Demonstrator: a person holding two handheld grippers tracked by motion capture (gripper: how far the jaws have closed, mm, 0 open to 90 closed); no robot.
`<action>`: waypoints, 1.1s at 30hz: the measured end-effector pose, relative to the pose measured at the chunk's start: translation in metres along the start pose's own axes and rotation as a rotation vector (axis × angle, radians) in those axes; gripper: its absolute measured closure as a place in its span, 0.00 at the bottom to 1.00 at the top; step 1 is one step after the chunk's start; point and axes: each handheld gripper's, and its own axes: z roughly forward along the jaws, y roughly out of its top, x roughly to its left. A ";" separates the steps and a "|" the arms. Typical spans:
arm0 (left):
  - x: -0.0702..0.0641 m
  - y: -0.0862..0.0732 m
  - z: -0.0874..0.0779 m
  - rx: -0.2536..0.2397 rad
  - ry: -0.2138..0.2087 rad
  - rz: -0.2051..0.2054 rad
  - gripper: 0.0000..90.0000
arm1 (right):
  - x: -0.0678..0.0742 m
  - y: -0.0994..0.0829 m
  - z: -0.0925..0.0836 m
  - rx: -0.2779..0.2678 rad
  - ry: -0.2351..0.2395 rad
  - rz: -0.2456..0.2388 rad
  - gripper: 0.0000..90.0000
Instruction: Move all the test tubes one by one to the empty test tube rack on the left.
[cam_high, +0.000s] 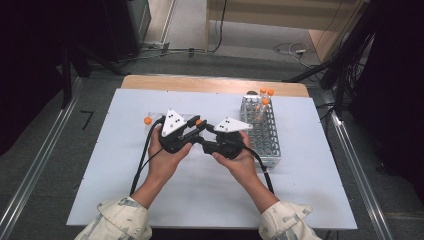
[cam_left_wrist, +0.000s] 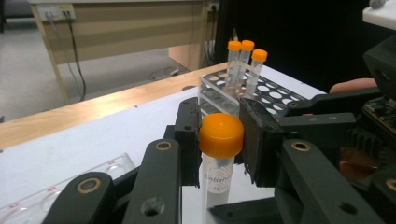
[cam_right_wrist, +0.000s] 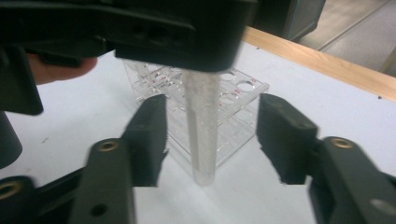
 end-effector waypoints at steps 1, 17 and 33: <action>0.001 0.000 -0.001 0.000 0.004 -0.005 0.79 | -0.001 0.000 -0.001 -0.003 -0.007 0.019 0.38; 0.042 0.014 -0.033 -0.044 0.120 -0.044 0.79 | -0.004 -0.006 -0.011 -0.009 -0.038 0.037 0.31; 0.078 0.011 -0.050 -0.050 0.246 -0.066 0.79 | -0.003 -0.007 -0.017 -0.015 -0.036 0.026 0.31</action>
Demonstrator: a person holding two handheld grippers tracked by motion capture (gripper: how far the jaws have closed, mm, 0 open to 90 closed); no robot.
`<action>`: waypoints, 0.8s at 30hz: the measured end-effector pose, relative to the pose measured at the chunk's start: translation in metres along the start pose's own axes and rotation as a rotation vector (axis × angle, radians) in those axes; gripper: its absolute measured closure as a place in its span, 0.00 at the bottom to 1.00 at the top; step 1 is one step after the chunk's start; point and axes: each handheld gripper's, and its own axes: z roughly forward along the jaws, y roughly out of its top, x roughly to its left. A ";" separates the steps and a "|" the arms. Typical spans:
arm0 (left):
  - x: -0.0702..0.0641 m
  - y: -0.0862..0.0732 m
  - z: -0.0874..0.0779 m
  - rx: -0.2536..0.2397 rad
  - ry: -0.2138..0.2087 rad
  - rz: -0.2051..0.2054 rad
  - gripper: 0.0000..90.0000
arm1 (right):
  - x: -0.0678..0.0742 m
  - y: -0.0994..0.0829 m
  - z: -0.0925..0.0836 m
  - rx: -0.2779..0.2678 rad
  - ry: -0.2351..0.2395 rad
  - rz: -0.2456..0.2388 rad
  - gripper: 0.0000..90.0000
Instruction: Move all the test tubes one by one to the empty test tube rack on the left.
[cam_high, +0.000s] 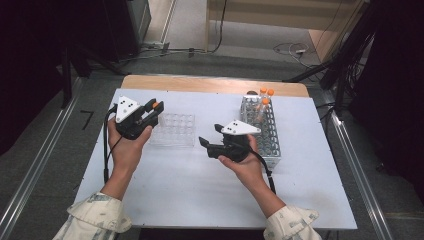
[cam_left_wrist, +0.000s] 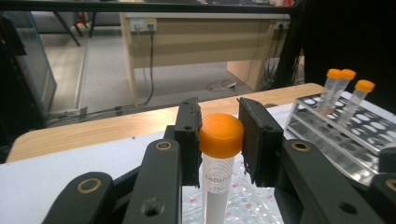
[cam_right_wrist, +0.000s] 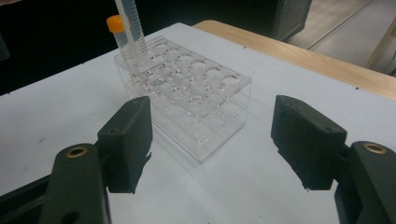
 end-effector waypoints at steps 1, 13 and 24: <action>0.001 0.000 0.000 0.002 0.007 0.000 0.79 | 0.000 0.000 0.000 -0.001 0.000 0.002 0.31; 0.009 -0.004 0.004 0.029 0.042 0.013 0.79 | 0.001 0.001 -0.003 -0.009 0.005 0.009 0.31; 0.013 -0.021 0.008 0.068 0.049 0.003 0.78 | 0.002 0.001 -0.004 -0.007 0.015 0.005 0.31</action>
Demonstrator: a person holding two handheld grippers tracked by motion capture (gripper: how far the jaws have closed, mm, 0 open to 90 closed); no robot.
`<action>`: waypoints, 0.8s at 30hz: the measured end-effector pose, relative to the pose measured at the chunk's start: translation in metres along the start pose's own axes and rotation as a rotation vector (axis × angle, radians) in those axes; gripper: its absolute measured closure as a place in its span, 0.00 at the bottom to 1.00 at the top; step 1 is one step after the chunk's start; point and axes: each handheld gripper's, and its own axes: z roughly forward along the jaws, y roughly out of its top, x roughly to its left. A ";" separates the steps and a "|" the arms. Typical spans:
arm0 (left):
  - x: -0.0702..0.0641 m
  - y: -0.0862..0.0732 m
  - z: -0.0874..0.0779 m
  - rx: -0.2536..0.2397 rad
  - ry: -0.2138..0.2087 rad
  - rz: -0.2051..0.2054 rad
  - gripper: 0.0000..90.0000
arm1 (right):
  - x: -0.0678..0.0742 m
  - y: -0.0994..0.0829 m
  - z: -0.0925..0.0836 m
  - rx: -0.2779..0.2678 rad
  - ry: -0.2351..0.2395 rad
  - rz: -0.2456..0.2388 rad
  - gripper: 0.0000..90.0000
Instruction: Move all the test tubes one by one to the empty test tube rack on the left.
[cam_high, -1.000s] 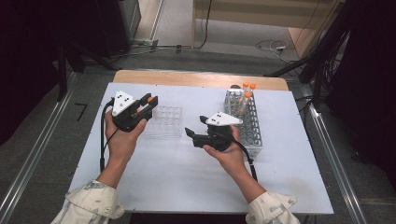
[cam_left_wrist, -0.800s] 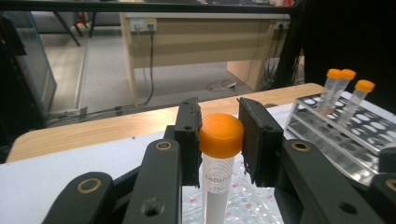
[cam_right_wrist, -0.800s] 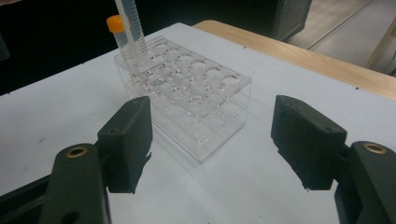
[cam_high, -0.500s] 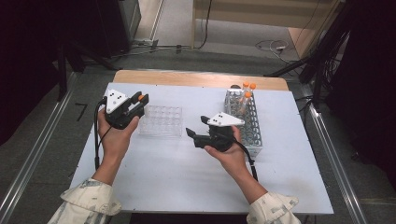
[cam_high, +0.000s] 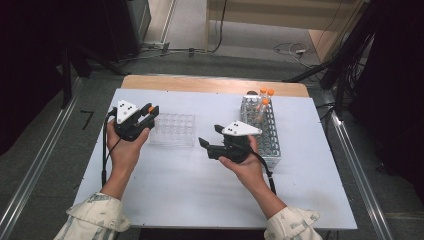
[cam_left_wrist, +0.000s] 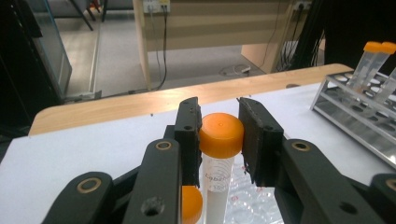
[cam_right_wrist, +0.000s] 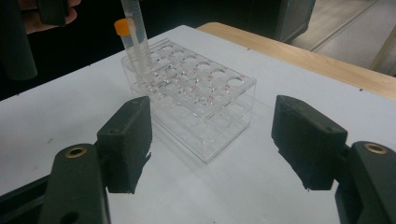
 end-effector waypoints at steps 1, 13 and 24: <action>0.000 -0.001 0.000 0.000 -0.001 0.000 0.78 | 0.000 0.000 0.000 0.000 0.000 0.000 0.31; -0.002 -0.016 0.005 0.033 -0.002 0.010 0.78 | 0.001 0.000 0.000 0.004 0.001 0.001 0.31; -0.002 -0.018 0.004 0.026 -0.011 -0.011 0.71 | 0.001 -0.001 0.000 0.005 0.000 0.003 0.31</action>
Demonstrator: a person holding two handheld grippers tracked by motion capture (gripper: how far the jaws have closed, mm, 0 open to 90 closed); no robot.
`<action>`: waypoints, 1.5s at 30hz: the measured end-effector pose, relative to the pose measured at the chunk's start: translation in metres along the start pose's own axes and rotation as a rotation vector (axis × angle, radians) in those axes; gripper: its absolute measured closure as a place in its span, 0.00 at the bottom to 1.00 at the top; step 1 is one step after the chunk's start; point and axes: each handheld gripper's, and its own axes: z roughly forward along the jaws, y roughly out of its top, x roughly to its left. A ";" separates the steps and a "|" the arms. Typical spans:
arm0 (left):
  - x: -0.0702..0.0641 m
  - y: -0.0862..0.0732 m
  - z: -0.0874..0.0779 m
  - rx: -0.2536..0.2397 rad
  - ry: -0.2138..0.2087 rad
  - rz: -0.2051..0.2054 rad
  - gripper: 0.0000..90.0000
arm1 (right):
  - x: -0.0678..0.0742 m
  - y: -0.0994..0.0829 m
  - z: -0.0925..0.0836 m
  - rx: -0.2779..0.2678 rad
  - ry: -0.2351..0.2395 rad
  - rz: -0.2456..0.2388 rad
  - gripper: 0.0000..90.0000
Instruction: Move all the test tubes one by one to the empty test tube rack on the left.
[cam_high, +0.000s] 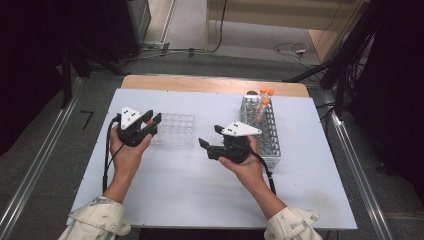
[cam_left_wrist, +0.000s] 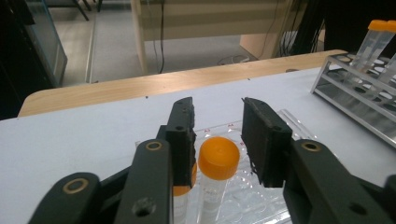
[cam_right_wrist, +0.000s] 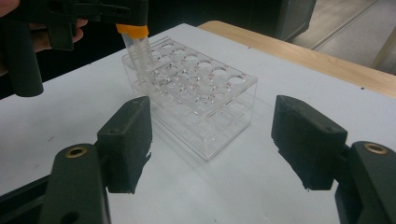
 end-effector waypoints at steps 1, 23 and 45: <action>0.000 0.000 0.000 -0.005 -0.007 -0.008 0.69 | 0.000 0.000 0.000 -0.001 0.000 0.001 0.31; -0.011 0.011 -0.011 -0.031 -0.080 -0.089 0.26 | -0.018 0.005 -0.021 -0.030 -0.072 0.007 0.26; -0.044 0.000 -0.018 -0.011 -0.172 -0.013 0.22 | -0.089 0.005 -0.053 -0.069 -0.299 0.088 0.22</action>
